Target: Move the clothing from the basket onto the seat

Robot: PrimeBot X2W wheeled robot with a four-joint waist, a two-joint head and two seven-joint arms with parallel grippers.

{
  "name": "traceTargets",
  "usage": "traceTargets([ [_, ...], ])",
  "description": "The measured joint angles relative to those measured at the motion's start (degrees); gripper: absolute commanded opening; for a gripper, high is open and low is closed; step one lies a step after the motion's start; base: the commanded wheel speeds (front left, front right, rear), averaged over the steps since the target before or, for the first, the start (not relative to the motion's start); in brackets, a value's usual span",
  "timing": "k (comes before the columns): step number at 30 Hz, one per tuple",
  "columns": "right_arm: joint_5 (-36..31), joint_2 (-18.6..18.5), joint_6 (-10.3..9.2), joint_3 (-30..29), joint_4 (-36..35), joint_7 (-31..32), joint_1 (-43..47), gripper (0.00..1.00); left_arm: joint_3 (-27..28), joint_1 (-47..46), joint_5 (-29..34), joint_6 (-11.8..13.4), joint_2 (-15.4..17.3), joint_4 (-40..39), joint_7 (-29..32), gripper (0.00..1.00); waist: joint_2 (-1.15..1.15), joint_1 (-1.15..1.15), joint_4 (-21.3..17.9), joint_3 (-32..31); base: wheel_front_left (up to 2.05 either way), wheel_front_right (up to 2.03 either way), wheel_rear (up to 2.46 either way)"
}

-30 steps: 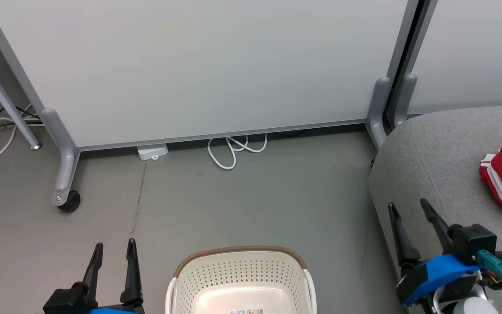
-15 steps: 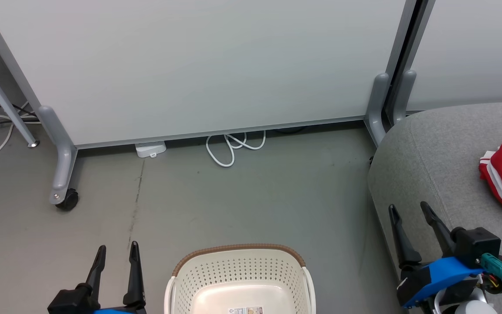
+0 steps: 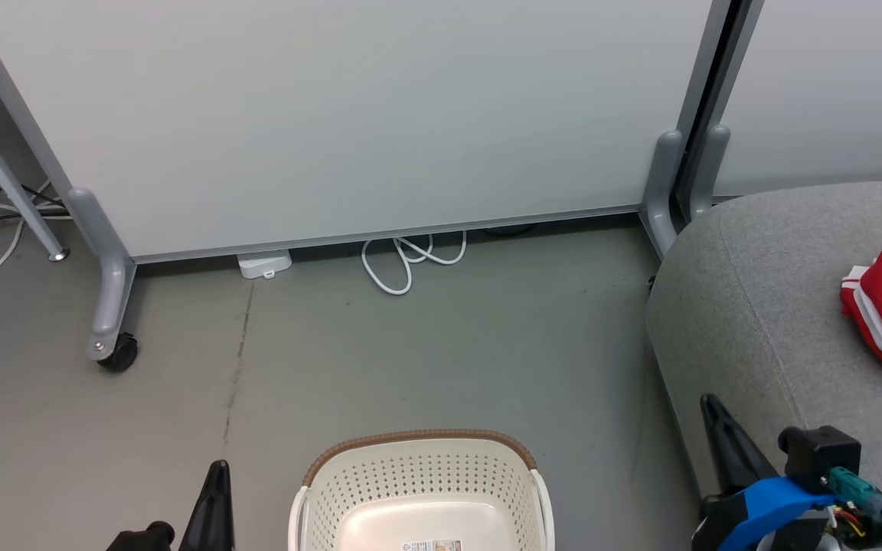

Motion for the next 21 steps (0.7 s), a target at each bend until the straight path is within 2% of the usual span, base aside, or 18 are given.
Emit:
traceTargets([
  [21, 19.91, 0.13, -0.01, -1.05, 0.7, 2.57, 0.53, 0.0, 1.19, -0.99, -18.71, 0.0, -0.03, -0.26, 4.83, 0.0, 0.0, 0.0, -0.27, 0.08, 0.0, 0.0, 0.0],
])
